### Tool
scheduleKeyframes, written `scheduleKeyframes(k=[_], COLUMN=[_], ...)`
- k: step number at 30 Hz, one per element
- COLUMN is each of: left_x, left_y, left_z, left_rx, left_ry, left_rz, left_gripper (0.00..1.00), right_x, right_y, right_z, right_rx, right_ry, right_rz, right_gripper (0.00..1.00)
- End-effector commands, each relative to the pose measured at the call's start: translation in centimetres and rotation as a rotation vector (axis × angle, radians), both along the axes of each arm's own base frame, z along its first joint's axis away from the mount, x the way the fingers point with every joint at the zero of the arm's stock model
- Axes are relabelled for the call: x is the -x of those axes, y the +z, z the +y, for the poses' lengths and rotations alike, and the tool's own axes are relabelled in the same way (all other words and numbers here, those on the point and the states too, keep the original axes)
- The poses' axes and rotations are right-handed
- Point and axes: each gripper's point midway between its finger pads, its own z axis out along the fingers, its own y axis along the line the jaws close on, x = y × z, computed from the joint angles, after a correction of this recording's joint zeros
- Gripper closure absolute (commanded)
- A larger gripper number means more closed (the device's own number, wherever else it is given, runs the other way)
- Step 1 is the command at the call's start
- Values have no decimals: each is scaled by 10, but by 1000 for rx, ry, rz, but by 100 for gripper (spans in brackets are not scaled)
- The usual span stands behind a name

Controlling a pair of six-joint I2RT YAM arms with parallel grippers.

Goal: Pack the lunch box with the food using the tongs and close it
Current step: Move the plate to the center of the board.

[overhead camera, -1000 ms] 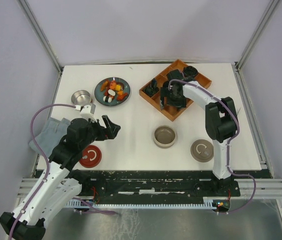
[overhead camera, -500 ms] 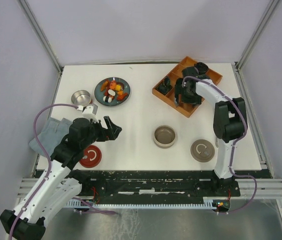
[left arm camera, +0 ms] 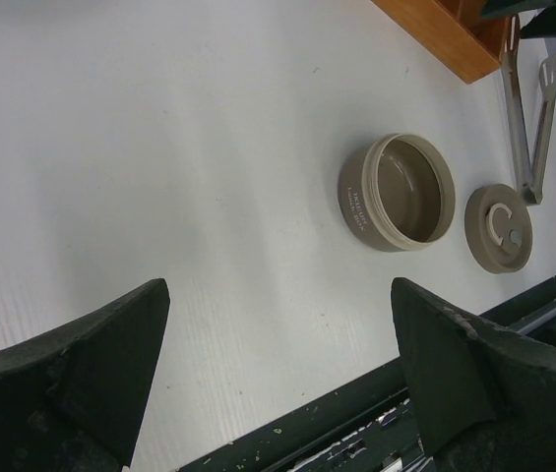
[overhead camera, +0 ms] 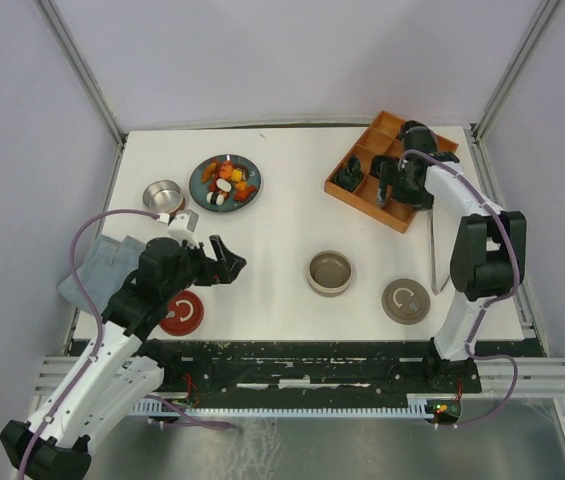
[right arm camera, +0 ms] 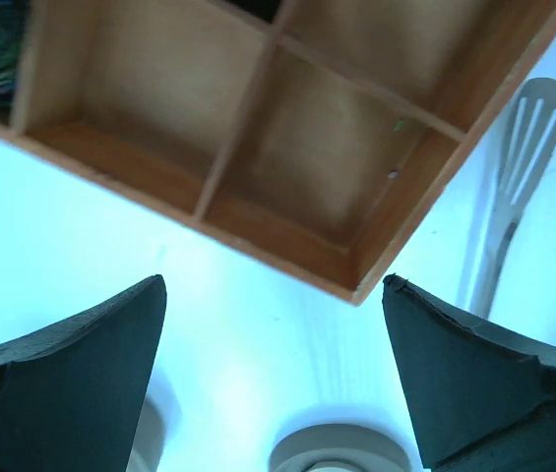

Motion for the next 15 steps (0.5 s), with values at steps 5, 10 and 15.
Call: scheduleKeyframes(k=[5, 10, 15], left_x=[-9, -10, -10], left_y=[8, 6, 7], left_z=[-9, -13, -14], left_rx=[22, 21, 23], left_ry=[-27, -40, -44], left_rz=[-35, -21, -18], left_gripper=[1, 1, 1], right_x=[2, 3, -3], right_y=[52, 36, 25], right_z=[64, 82, 71], right_rx=[-361, -456, -381], right_ry=[64, 87, 73], right_rz=[-191, -127, -107], right_gripper=[1, 2, 2])
